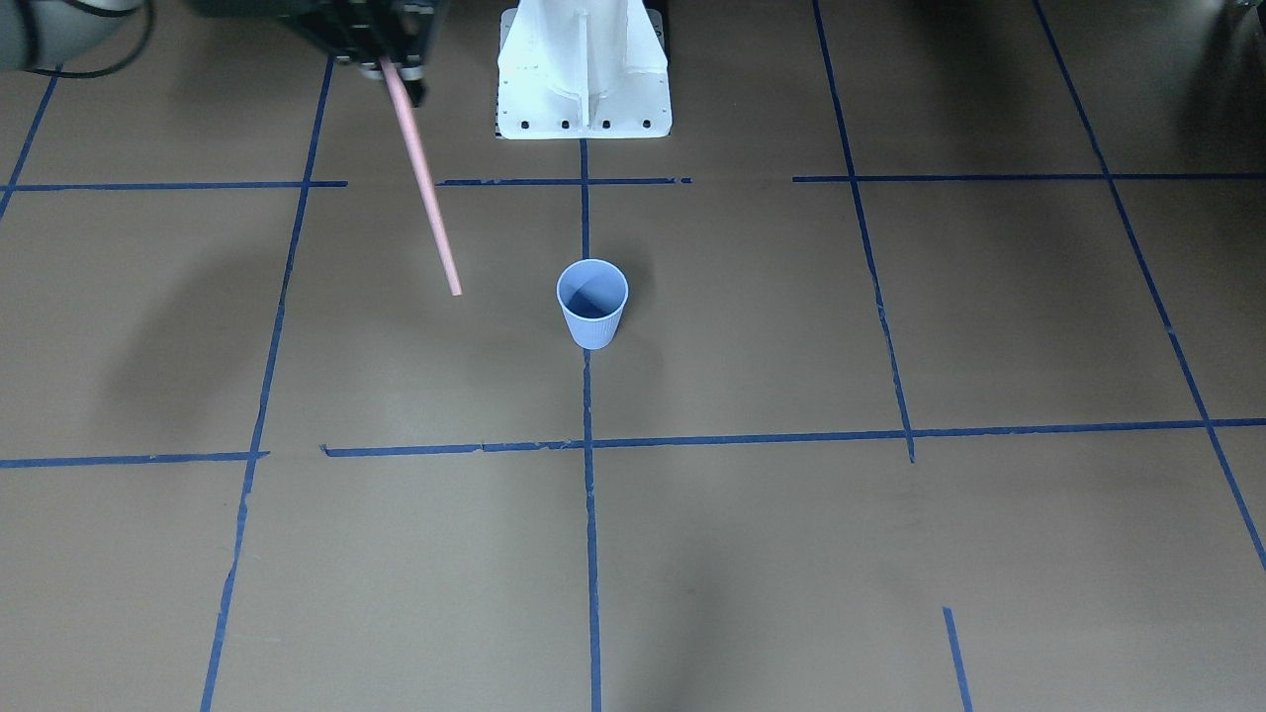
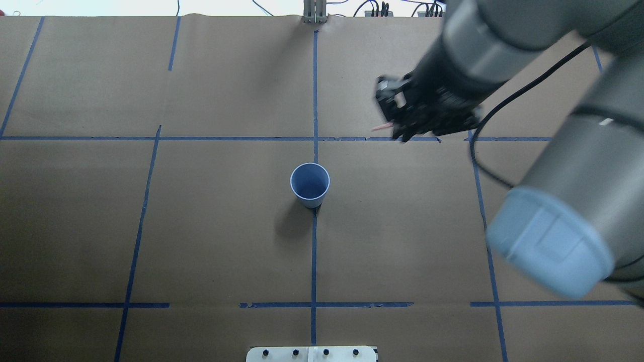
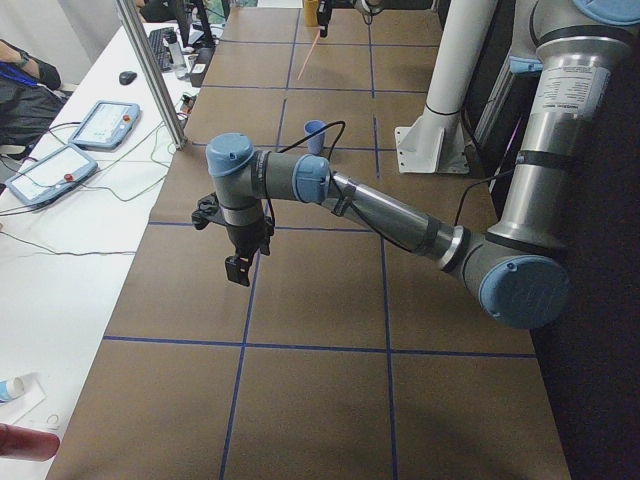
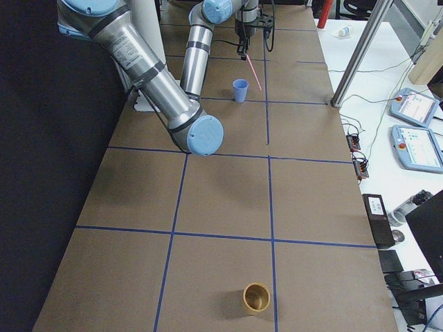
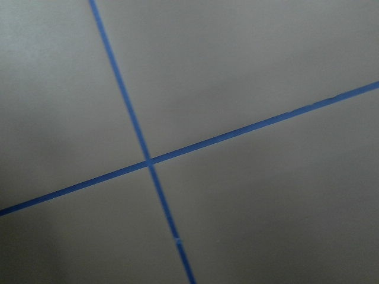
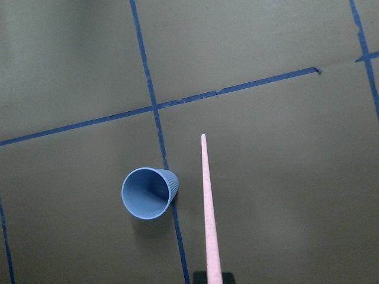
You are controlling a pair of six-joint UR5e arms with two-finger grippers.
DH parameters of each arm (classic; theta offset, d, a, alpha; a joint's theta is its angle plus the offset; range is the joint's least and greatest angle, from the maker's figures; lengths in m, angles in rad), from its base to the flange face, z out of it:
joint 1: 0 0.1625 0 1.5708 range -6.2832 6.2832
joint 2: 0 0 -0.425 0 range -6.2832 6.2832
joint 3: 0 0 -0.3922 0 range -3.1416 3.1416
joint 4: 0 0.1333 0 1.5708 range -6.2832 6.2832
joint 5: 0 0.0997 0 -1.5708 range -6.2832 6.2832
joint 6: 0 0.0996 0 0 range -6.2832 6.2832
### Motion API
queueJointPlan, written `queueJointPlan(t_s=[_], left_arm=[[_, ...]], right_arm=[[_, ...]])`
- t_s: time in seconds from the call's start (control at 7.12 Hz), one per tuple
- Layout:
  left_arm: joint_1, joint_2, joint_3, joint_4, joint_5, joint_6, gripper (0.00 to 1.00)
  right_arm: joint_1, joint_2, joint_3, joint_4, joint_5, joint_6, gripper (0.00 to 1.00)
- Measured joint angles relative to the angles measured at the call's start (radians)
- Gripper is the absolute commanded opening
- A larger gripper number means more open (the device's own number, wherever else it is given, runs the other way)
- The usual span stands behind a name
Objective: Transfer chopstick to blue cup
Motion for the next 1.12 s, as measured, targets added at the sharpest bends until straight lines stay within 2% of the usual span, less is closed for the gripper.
queueJointPlan(t_s=[0.14,0.42,0.56,1.12], left_arm=[[-0.004,0.001,0.008,0.0,0.0,0.008,1.0],[-0.006,0.002,0.018,0.0,-0.001,0.013,1.0],[-0.006,0.002,0.022,0.0,-0.001,0.013,1.0],[-0.006,0.001,0.028,0.0,-0.001,0.012,1.0]], right_arm=[[-0.084,0.042,-0.053,0.021,-0.073,0.036,0.02],[-0.171,0.113,-0.196,0.103,-0.14,0.08,0.02],[-0.194,0.131,-0.239,0.123,-0.147,0.091,0.02],[-0.237,0.128,-0.31,0.135,-0.155,0.097,0.06]])
